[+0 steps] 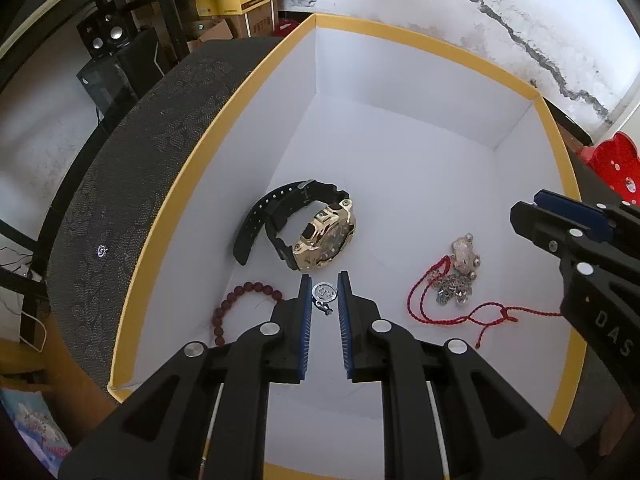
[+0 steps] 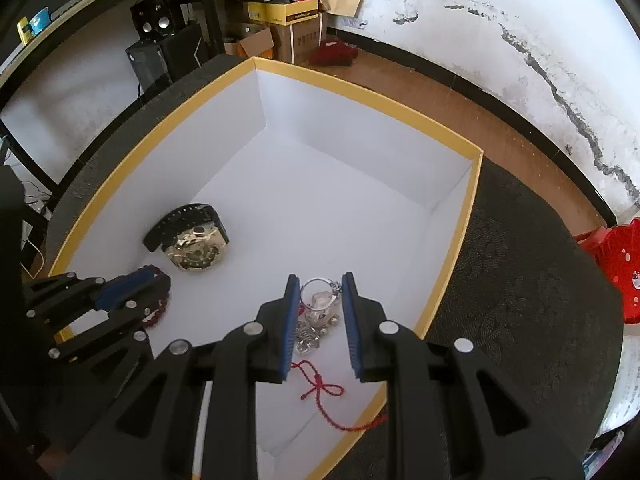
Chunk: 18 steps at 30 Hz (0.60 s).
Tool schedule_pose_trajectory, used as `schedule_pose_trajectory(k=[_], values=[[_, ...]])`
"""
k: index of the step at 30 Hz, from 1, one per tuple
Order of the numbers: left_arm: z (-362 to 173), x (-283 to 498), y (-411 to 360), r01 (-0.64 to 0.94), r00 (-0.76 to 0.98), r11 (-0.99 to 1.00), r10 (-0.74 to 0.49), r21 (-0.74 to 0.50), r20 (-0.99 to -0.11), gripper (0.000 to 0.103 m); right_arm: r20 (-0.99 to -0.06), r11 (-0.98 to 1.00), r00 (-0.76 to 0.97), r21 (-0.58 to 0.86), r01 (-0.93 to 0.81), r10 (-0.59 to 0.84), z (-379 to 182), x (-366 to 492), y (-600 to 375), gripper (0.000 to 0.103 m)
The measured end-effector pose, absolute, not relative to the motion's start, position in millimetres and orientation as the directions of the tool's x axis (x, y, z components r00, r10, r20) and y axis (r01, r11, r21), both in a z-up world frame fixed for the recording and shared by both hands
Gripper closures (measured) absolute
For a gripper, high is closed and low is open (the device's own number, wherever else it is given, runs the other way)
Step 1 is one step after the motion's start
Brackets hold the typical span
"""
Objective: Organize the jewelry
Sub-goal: 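Open both tools to drop the charm and ring into the box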
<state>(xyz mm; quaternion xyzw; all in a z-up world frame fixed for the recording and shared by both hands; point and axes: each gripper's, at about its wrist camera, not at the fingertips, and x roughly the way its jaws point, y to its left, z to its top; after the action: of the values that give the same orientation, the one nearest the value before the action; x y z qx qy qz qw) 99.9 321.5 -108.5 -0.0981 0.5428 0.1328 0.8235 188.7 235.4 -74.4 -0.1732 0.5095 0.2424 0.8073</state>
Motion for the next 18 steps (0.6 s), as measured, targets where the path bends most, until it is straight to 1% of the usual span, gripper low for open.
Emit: schedule_pose_trajectory(k=[8,9,10,11,12,14,15,17,18], values=[[-114,103,325,-0.352,0.354,0.936,0.123,-0.010,-0.927,0.089,-0.917,0.811,0.330,-0.011,-0.585,0.225,-81,193,241,0.080],[-114,103,326,-0.364,0.346,0.932,0.131,-0.004,-0.929,0.084,-0.918,0.812,0.326,-0.006,-0.583,0.227,-81,194,241,0.080],[-114,103,328,-0.376,0.341,0.927,0.136,-0.002,-0.930,0.078,-0.918,0.811,0.319,0.004,-0.584,0.234,-80,194,241,0.079],[-114,102,329,-0.384,0.340,0.923,0.140,-0.002,-0.930,0.048,-0.918,0.811,0.317,0.009,-0.585,0.239,-79,195,240,0.066],[-113,100,331,-0.395,0.343,0.919,0.146,-0.002,-0.928,0.023,-0.914,0.810,0.324,0.010,-0.586,0.245,-77,194,239,0.043],[-106,98,329,-0.394,0.366,0.919,0.154,-0.003,-0.918,0.023,-0.902,0.809,0.353,-0.006,-0.587,0.249,-71,192,237,0.026],[-104,97,328,-0.394,0.367,0.919,0.166,0.009,-0.915,0.021,-0.897,0.808,0.363,-0.011,-0.589,0.252,-68,190,236,0.019],[-98,96,327,-0.400,0.366,0.916,0.181,0.021,-0.913,0.017,-0.893,0.812,0.375,-0.018,-0.583,0.249,-62,188,233,0.017],[-95,94,327,-0.402,0.367,0.915,0.176,0.015,-0.913,0.017,-0.887,0.817,0.384,-0.013,-0.577,0.257,-56,186,228,0.017]])
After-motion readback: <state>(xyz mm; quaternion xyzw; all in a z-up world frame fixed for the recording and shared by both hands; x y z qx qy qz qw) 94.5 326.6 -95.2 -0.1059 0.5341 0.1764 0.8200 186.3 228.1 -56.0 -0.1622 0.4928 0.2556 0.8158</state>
